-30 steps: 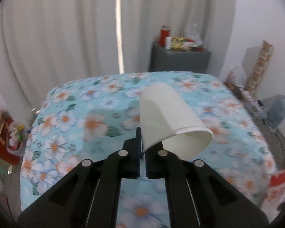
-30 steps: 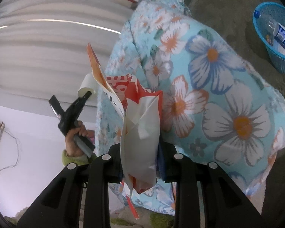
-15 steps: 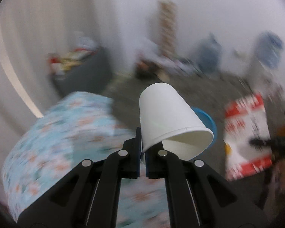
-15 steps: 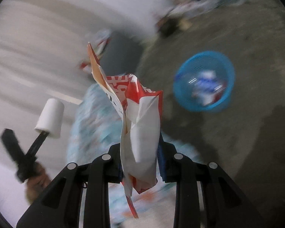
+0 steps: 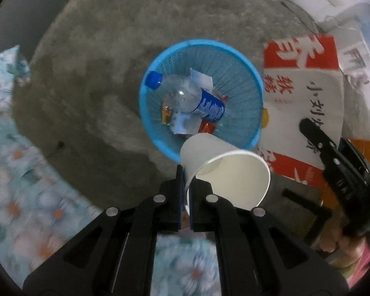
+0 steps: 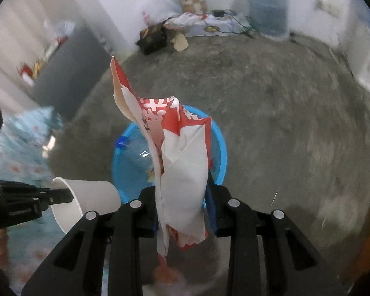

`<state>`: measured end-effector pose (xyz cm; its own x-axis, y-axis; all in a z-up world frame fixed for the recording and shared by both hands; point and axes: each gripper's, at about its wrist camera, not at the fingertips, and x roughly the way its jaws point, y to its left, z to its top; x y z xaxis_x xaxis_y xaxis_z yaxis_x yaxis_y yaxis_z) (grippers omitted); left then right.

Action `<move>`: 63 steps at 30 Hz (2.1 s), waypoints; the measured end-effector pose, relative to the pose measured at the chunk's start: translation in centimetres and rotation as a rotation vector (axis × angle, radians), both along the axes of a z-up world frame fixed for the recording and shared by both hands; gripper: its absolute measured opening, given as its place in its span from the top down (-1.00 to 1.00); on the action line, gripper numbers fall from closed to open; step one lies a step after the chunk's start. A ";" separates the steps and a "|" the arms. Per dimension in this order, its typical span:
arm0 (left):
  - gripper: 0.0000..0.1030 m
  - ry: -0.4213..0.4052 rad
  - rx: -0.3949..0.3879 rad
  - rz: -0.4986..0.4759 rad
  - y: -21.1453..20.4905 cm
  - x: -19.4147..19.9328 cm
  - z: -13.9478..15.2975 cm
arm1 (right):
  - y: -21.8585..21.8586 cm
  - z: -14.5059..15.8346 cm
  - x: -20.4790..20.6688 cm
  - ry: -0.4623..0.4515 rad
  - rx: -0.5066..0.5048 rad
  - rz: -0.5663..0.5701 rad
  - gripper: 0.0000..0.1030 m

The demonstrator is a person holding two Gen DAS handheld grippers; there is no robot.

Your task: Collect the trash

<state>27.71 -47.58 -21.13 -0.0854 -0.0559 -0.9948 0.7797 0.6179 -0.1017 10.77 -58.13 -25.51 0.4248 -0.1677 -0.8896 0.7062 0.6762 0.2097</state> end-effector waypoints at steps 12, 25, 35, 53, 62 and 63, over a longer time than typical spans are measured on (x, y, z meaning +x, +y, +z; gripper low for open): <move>-0.03 0.143 -0.041 0.210 -0.6 2.4 -6.0 | -2.6 -4.5 4.9 0.050 0.003 0.085 -0.33; -0.30 0.055 -0.274 0.243 2.8 2.6 4.9 | -3.2 -0.9 2.7 -0.175 0.033 -0.023 -0.54; -0.40 0.006 -0.385 0.206 8.7 1.2 12.3 | -2.6 -6.8 9.9 0.083 -0.028 -0.002 -0.78; -0.46 -0.094 -0.463 0.143 13.8 0.3 15.3 | -1.8 -4.4 10.8 -0.050 0.027 0.003 -0.87; -0.46 -0.124 -0.502 0.153 14.8 -0.5 16.8 | -0.7 0.3 5.8 -0.153 0.067 -0.061 -0.87; -0.46 -0.123 -0.514 0.163 15.3 -0.6 17.3 | -0.4 0.9 5.0 -0.157 0.061 -0.066 -0.87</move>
